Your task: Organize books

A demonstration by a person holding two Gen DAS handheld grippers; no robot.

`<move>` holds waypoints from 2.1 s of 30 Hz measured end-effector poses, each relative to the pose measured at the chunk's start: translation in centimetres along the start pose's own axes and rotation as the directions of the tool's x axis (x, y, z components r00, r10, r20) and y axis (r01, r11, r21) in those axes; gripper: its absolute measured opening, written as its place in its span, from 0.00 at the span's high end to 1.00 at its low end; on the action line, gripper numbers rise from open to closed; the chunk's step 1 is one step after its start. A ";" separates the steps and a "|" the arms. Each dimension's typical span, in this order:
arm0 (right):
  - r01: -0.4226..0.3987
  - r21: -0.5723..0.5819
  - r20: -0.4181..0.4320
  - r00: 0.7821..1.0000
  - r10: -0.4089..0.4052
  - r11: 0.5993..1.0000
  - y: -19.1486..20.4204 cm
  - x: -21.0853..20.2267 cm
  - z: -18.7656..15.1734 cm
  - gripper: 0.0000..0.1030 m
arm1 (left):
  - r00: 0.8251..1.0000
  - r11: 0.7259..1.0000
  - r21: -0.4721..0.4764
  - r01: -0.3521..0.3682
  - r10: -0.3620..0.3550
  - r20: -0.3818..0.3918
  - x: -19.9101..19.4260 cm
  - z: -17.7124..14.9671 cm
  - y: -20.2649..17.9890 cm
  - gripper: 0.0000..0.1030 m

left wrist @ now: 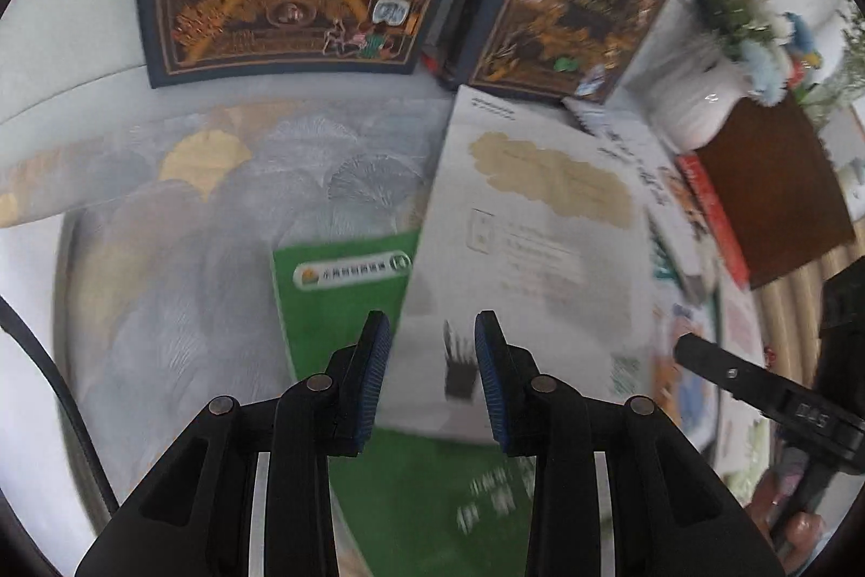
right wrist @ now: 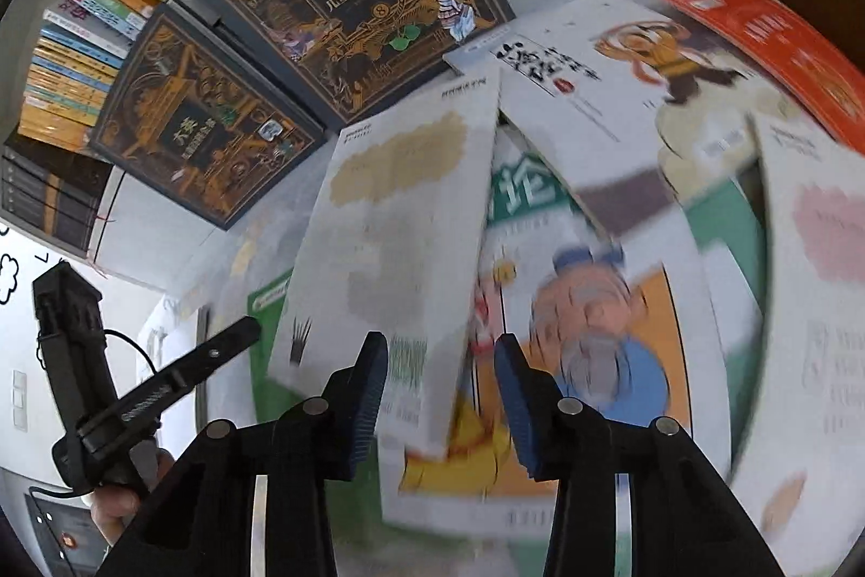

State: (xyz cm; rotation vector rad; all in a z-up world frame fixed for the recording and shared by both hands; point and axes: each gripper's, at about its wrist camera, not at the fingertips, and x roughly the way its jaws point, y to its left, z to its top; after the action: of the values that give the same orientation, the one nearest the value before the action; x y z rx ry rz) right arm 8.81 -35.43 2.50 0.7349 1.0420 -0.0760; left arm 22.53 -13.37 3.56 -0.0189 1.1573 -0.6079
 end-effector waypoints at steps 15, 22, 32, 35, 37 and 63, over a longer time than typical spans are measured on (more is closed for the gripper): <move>-0.034 -0.007 -0.044 0.998 0.033 0.999 -0.3 1.3 -0.2 0.59 | 0.997 0.998 0.065 -0.003 0.008 -0.076 0.1 -1.8 -1.5 0.66; -0.024 -0.054 -0.133 0.991 0.017 0.998 -0.9 -2.2 -8.3 0.59 | 0.995 0.998 0.058 0.020 -0.014 -0.102 -4.8 -12.6 -1.9 0.66; -0.082 0.065 -0.263 0.960 0.096 0.995 -5.7 -6.0 -18.4 0.66 | 0.979 0.997 0.015 0.077 -0.073 -0.190 -8.2 -24.0 -2.8 0.66; -0.110 0.033 -0.216 0.970 0.115 0.993 -5.4 -5.3 -18.1 0.65 | 0.983 0.998 -0.008 0.070 -0.071 -0.169 -7.8 -23.8 -3.0 0.66; -0.129 0.012 -0.180 0.975 0.129 0.992 -4.7 -4.8 -17.5 0.60 | 0.985 0.997 -0.031 0.071 -0.075 -0.157 -7.7 -23.6 -2.8 0.66; -0.426 -0.274 -0.242 0.898 0.366 0.862 20.0 -5.8 -18.1 0.61 | 0.958 0.942 -0.335 -0.003 0.098 0.268 -24.8 -24.4 13.7 0.66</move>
State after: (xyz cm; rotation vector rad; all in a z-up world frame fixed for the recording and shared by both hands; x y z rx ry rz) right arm -0.12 -11.19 12.27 0.6515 1.0237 0.5202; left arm 1.16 16.57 10.00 -0.3534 0.9667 -0.3434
